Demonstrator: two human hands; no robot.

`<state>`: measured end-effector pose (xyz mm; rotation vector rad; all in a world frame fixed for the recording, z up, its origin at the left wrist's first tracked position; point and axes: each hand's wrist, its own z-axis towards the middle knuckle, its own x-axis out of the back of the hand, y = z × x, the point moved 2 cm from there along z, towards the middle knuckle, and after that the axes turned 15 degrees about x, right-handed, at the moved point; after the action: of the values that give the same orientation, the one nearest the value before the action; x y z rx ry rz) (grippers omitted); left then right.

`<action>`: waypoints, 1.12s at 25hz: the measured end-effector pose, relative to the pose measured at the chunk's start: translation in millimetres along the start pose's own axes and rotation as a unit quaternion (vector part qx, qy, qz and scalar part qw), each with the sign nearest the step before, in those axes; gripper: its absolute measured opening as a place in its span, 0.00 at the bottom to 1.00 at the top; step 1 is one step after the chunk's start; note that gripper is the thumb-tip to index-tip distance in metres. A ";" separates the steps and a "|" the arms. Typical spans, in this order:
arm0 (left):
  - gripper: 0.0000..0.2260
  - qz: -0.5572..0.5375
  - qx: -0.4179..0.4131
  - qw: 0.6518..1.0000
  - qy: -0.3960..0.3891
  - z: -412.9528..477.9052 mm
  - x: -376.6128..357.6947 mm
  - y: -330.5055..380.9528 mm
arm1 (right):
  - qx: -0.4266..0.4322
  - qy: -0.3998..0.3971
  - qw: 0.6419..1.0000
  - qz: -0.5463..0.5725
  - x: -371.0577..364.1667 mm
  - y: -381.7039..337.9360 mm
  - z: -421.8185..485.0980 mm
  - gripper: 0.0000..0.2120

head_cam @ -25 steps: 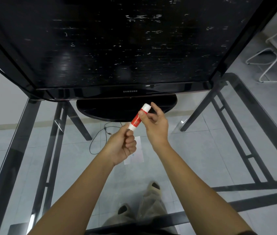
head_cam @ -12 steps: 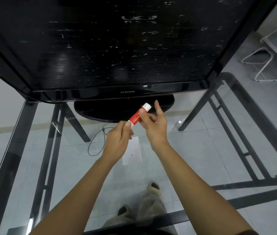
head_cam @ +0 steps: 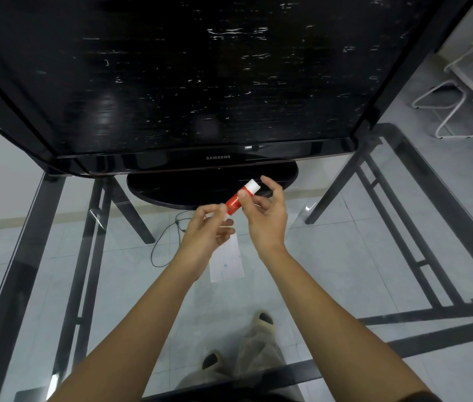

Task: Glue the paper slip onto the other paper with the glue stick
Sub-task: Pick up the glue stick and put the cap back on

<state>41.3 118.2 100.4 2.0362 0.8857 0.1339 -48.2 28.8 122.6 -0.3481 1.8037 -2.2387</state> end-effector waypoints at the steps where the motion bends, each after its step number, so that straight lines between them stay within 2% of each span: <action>1: 0.12 0.037 -0.053 0.998 0.011 -0.2 -0.1 -0.9 | -0.001 0.006 1.000 -0.001 0.4 0.3 0.2 0.21; 3: 0.12 0.068 -0.094 0.993 0.019 -1.0 -0.3 -3.5 | 0.003 0.009 1.000 0.002 -0.1 0.0 0.7 0.20; 7: 0.13 0.093 -0.087 0.991 0.031 -1.6 -2.4 0.2 | 0.012 0.015 1.000 0.000 -2.4 -0.6 2.4 0.19; 10: 0.19 0.061 0.008 0.998 -0.021 1.0 -4.9 6.5 | 0.014 0.020 1.000 0.009 -1.9 1.6 2.4 0.18; 12: 0.21 0.045 0.083 0.995 -0.035 1.4 -3.4 10.2 | 0.011 0.022 1.000 0.016 -2.5 2.9 1.6 0.17; 14: 0.22 0.044 0.123 0.991 -0.038 1.7 -3.1 11.4 | 0.013 0.023 1.000 0.014 -3.5 4.2 0.9 0.17; 16: 0.20 0.040 0.098 0.994 -0.020 3.7 -4.3 10.3 | 0.018 0.028 0.999 0.005 -4.2 5.2 1.2 0.16; 19: 0.09 0.042 -0.019 0.999 0.009 6.9 -4.4 7.0 | 0.017 0.040 0.999 -0.005 -3.3 6.6 4.8 0.16; 21: 0.08 0.071 -0.078 0.994 0.007 8.1 -2.2 3.9 | 0.015 0.039 0.999 -0.004 -3.4 7.4 7.3 0.15; 28: 0.08 0.200 -0.116 0.972 0.047 12.6 3.0 8.8 | 0.010 0.045 0.999 -0.008 -6.2 9.7 10.2 0.18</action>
<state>53.3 108.3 98.8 1.9742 0.4768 0.5348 -38.5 19.5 115.0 -0.2635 1.8276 -2.3153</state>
